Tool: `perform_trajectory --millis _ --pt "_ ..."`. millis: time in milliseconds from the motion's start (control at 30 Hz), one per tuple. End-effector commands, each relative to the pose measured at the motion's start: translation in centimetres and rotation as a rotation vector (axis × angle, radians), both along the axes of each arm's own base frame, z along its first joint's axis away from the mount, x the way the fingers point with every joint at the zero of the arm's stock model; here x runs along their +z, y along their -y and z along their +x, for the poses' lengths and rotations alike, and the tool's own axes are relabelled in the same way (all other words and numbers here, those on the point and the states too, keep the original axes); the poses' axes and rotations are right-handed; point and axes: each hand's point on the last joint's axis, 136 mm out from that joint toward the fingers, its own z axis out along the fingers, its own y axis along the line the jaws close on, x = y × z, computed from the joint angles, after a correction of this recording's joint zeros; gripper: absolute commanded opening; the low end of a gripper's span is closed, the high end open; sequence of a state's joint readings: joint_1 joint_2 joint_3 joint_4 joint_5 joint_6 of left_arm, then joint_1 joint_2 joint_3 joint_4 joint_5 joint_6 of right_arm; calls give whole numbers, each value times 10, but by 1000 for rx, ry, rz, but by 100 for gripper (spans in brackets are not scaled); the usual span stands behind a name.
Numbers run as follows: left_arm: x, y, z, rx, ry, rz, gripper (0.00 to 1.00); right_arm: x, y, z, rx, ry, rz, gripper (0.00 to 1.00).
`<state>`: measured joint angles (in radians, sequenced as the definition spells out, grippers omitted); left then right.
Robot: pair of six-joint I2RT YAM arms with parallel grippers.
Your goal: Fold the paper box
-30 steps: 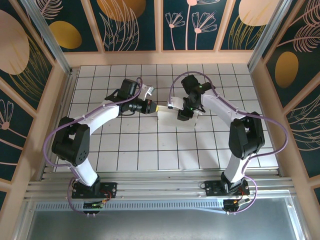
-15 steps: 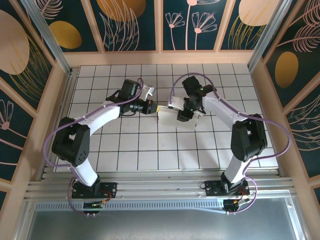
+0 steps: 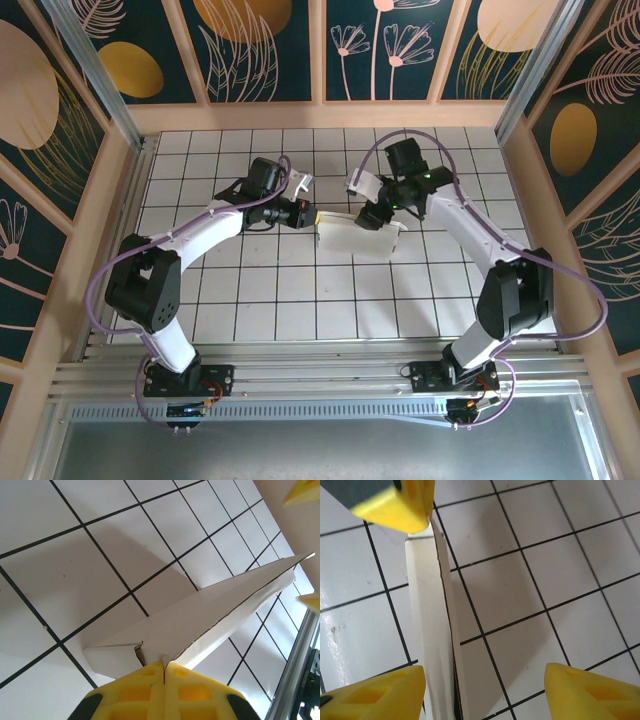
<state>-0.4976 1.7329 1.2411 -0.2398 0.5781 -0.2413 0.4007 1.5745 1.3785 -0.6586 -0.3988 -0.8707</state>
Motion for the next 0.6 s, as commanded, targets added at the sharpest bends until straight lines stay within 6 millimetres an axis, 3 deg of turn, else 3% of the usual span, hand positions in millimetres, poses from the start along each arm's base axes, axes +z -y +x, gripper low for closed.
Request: perform_trajectory --millis 0,100,133,200,267,400,567 --pt "-36 -7 -16 10 -134 94 0 57 1 0 -89 23 241 64" --pt "-34 -6 -14 12 -131 92 0 81 32 9 -322 7 417 54" --pt "-33 -6 -13 15 -130 91 0 86 44 8 -393 -16 481 48" --pt "-32 -5 -12 17 -130 88 0 85 64 3 -525 -83 581 45" --pt "-31 -4 -12 18 -130 85 0 78 86 -3 -669 -156 653 48" --pt "-31 -3 -11 14 -136 85 0 49 108 -23 -820 -365 710 43" --pt "-31 -2 -11 12 -132 85 0 20 114 -43 -841 -467 637 40"
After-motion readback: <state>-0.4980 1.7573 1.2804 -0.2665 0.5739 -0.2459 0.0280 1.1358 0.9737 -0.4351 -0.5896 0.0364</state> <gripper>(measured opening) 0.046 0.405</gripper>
